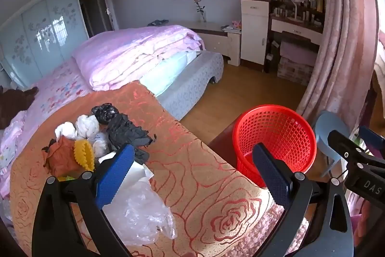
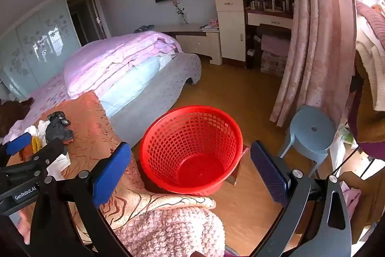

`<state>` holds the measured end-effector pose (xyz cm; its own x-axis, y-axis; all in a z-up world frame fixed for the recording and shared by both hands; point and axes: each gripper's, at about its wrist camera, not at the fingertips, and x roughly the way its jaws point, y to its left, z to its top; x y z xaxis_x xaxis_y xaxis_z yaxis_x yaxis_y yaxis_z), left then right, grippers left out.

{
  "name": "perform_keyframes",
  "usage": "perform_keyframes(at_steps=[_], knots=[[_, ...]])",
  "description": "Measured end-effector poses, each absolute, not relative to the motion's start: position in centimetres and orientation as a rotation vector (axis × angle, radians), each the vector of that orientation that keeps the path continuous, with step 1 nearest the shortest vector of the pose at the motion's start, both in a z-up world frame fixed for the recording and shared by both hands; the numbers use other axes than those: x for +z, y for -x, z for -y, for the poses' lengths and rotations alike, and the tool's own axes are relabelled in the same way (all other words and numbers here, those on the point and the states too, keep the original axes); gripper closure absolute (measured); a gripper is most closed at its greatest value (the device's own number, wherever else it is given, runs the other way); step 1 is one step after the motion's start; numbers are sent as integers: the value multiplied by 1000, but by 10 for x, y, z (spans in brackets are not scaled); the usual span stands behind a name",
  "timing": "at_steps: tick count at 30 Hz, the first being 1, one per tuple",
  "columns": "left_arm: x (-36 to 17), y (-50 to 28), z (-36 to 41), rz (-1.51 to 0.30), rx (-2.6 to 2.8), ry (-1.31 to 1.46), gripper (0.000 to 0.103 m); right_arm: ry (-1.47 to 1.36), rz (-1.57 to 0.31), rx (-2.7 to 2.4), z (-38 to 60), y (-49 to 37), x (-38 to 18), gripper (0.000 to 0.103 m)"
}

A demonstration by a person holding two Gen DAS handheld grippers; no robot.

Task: Collect trash

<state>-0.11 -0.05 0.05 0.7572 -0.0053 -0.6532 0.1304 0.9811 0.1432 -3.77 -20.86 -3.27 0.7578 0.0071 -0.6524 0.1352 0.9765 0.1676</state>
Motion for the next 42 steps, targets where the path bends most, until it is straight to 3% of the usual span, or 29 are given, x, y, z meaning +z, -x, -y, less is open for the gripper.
perform_keyframes(at_steps=[42], knots=[[-12, -4, -18, -748, -57, -118, 8, -193, -703, -85, 211, 29, -30, 7]])
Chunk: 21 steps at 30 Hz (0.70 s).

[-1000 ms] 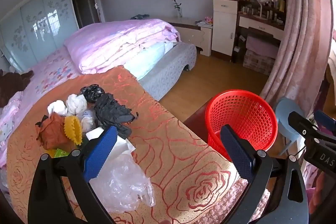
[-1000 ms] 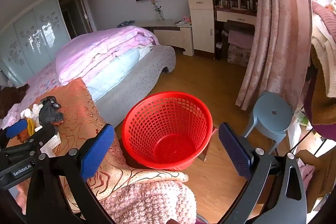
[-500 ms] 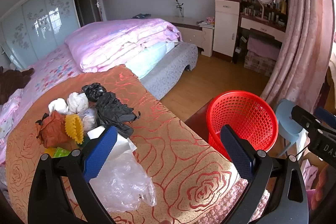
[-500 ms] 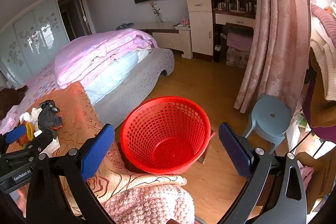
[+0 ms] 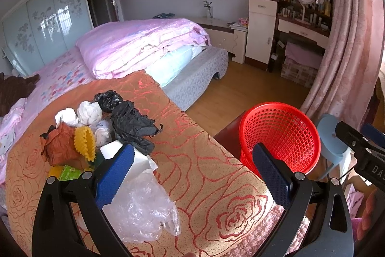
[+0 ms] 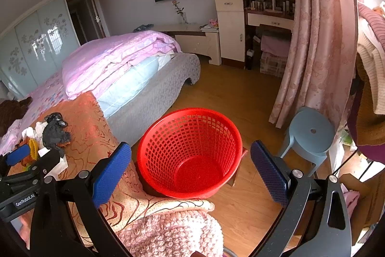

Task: Collect trash

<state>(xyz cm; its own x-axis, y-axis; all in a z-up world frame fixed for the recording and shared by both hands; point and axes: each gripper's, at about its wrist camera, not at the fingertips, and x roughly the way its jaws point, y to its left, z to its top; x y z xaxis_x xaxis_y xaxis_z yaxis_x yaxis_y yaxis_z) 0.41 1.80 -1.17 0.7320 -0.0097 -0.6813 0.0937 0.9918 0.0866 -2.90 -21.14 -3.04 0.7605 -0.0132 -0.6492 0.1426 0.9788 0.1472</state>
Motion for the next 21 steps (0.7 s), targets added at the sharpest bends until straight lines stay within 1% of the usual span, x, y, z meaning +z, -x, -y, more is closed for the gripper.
perform_keyframes(at_steps=[21], knots=[[-16, -4, -22, -750, -55, -112, 8, -196, -712, -84, 210, 28, -34, 7]])
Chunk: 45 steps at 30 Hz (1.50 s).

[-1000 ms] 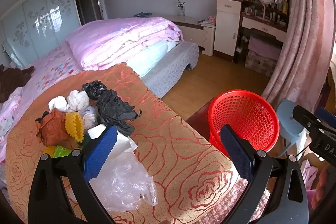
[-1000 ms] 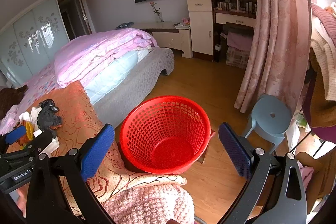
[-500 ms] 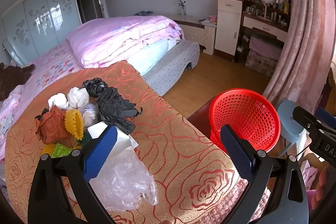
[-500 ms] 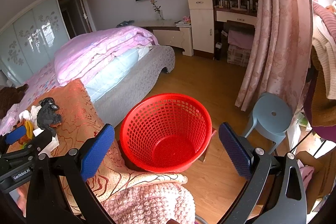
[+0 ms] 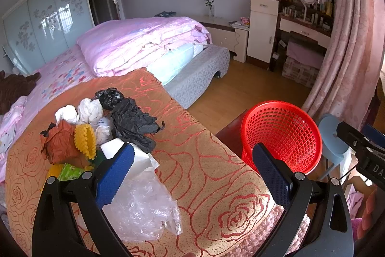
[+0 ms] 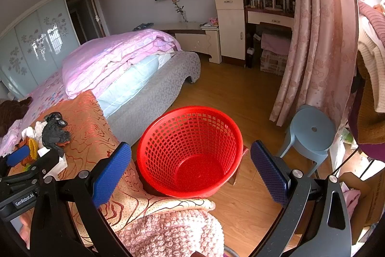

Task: Collect trash

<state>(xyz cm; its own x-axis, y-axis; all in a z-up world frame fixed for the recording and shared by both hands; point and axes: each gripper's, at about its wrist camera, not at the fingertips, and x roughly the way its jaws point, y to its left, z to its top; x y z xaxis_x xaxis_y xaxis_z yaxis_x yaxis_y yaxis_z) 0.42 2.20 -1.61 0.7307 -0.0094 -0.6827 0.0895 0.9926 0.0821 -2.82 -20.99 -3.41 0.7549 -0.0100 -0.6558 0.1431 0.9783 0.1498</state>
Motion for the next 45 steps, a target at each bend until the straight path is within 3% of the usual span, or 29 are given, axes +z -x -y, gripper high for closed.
perform_keyframes(at_steps=[36, 45], knots=[[-22, -1, -40, -778, -32, -68, 8, -198, -725, -76, 205, 32, -40, 7], [1, 7, -83, -735, 28, -9, 8, -180, -760, -42, 193, 36, -49, 7]])
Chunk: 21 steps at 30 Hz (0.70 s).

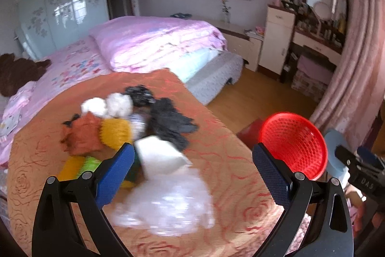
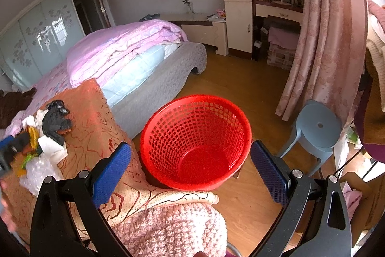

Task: Collect trash
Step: 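Grasp the yellow foam net with the left tool while the right tool grasps the clear plastic bag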

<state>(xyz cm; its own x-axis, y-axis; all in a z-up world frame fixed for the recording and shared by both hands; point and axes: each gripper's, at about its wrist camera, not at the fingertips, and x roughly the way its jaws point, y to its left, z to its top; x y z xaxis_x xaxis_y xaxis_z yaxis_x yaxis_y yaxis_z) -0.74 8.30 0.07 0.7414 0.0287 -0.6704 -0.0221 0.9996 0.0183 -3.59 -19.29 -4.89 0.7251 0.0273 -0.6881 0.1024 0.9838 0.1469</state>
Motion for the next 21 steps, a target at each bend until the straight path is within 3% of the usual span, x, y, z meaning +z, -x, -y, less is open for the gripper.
perform_keyframes(at_steps=[10, 21], knots=[[21, 18, -211, -700, 262, 129, 8, -158, -790, 14, 180, 35, -50, 7], [-21, 34, -273, -776, 349, 193, 8, -108, -821, 106, 165, 29, -54, 7]])
